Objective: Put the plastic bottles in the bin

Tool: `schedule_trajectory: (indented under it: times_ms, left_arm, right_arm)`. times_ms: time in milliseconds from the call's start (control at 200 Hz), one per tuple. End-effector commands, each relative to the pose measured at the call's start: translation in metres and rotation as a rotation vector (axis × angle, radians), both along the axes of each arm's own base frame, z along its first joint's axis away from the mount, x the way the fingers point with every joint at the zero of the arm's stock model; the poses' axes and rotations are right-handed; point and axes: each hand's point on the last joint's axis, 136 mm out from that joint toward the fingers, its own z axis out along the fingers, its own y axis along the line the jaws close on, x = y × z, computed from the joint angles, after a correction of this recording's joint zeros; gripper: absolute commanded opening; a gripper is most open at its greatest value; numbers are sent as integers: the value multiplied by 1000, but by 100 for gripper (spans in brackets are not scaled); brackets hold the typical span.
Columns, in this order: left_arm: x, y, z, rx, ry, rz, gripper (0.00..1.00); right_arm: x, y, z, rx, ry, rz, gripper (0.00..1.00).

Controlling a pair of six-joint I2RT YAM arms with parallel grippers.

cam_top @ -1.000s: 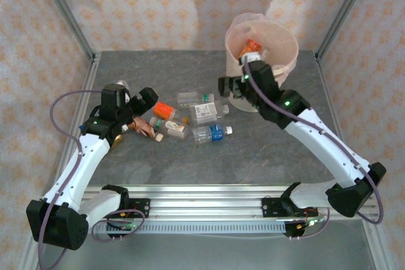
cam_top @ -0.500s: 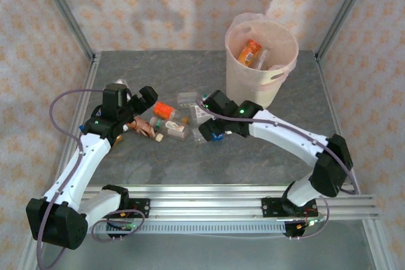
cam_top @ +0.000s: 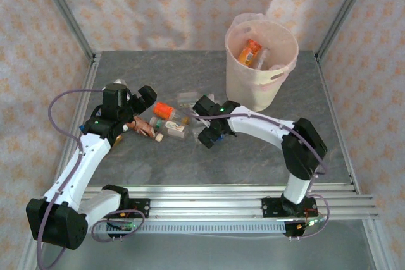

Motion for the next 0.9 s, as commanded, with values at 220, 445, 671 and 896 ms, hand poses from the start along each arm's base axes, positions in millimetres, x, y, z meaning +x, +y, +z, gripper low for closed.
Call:
schedule_trajectory:
  times_ms: [220,445,671,896]
  left_arm:
    - [-4,4,6,11,-8,24,100]
    - [-5,4,7,15,-7,28,100]
    - [-5,6,6,20,-3,33,100]
    - [-4,5,5,20,3,31,100]
  right_arm:
    - [6,14,-6,36,90,137,99]
    - [12,16,-16,37,119,138,99]
    - [3,17,-29,49,199,113,100]
    - [-20,16,-32,72,292,87,96]
